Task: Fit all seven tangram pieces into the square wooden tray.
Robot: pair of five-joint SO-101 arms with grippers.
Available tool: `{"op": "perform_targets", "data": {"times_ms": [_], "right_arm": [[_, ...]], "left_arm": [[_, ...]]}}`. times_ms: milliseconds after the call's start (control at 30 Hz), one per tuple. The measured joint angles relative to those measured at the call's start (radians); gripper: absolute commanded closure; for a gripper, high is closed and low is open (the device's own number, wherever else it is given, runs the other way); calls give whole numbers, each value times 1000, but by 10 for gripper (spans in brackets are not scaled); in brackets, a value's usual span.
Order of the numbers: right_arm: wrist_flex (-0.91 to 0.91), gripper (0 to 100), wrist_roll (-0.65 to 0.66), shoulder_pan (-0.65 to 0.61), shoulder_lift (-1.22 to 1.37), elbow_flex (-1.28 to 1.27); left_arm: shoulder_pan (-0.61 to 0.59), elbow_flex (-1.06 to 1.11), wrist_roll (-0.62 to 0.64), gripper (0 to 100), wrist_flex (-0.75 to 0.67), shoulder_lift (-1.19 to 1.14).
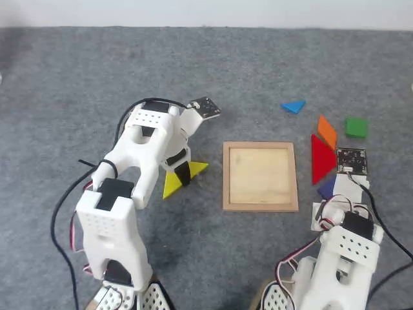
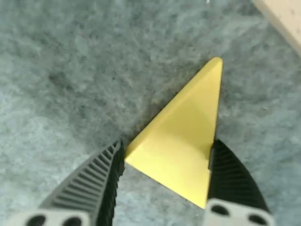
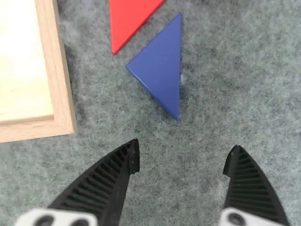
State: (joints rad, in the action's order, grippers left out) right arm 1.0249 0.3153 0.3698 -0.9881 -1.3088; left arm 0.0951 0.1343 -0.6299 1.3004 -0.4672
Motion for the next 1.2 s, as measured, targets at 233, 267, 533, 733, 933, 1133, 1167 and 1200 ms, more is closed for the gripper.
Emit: {"op": "perform_targets", "data": {"times_ms": [233, 267, 533, 733, 933, 1133, 1167, 1200], "right_arm": [[0, 703, 0, 0, 0, 0], [0, 703, 0, 0, 0, 0], [0, 703, 0, 0, 0, 0], [0, 703, 0, 0, 0, 0], [0, 703, 0, 0, 0, 0], [0, 703, 0, 0, 0, 0], [0, 703, 0, 0, 0, 0], [0, 703, 0, 0, 0, 0]], "left_arm": [[2, -75, 48, 810, 95, -8], [3, -81, 55, 810, 107, -3], [46, -106, 81, 810, 224, 20], [112, 6, 89, 810, 244, 130], [158, 94, 101, 810, 252, 229], [245, 155, 137, 810, 255, 342], [265, 164, 143, 810, 255, 354], [282, 175, 155, 810, 255, 365]]}}
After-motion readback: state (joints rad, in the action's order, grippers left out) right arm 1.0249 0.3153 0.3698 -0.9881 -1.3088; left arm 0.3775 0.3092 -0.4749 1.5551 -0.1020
